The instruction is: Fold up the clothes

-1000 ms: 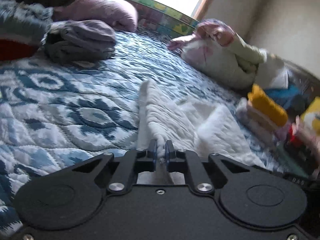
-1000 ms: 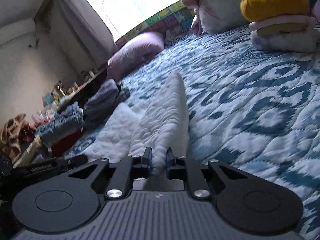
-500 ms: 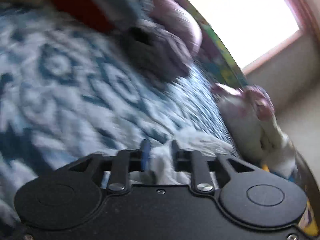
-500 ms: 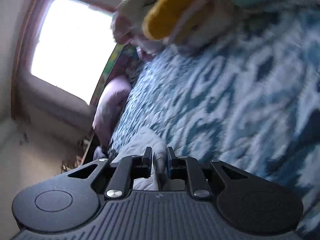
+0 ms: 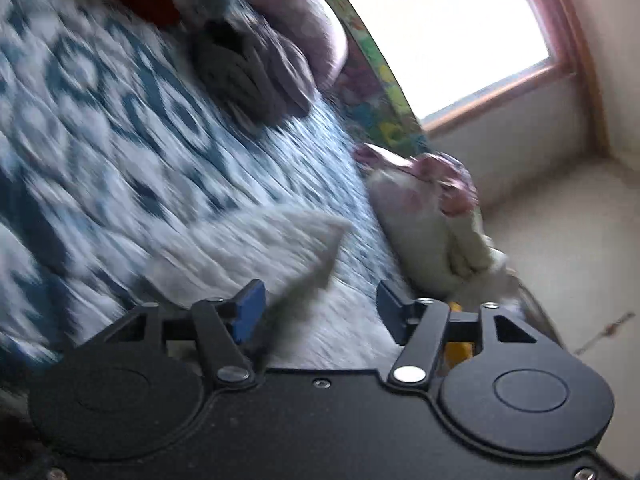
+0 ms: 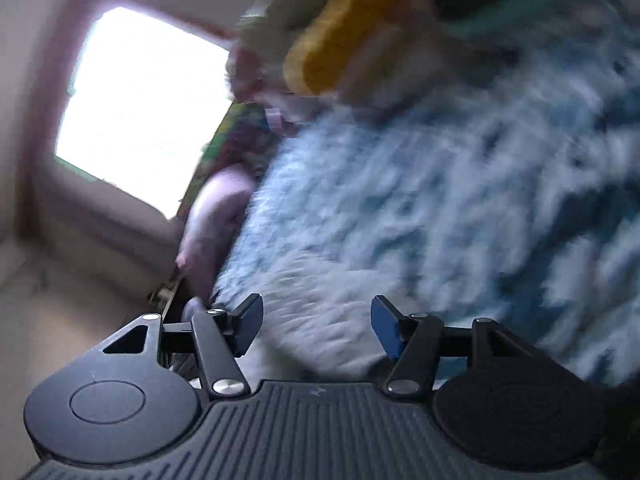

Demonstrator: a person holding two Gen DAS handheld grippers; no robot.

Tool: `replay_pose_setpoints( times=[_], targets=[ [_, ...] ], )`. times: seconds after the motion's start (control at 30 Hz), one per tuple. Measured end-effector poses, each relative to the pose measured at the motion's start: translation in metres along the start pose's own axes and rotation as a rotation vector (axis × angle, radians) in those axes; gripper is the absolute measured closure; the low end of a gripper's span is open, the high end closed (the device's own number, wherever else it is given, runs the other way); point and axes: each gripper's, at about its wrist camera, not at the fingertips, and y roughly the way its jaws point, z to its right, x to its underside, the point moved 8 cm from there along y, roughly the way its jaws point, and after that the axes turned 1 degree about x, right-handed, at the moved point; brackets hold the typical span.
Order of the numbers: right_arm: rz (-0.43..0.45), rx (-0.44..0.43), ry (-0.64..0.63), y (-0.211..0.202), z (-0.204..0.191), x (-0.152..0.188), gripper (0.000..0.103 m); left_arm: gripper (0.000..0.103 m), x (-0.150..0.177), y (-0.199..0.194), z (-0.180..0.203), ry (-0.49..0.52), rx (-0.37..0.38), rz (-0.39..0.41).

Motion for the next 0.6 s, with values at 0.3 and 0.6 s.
replay_pose_setpoints(
  times=[0.3,0.6],
  targets=[
    [-0.151,-0.145,0.42,0.049,0.03,0.02,0.028,0.035,0.027,0.033,-0.026,-0.29,-0.002,-0.085],
    [-0.079,-0.157,0.601,0.059,0.048,0.029,0.029,0.036,-0.007,0.025,-0.064,-0.447,-0.044,0.132]
  ],
)
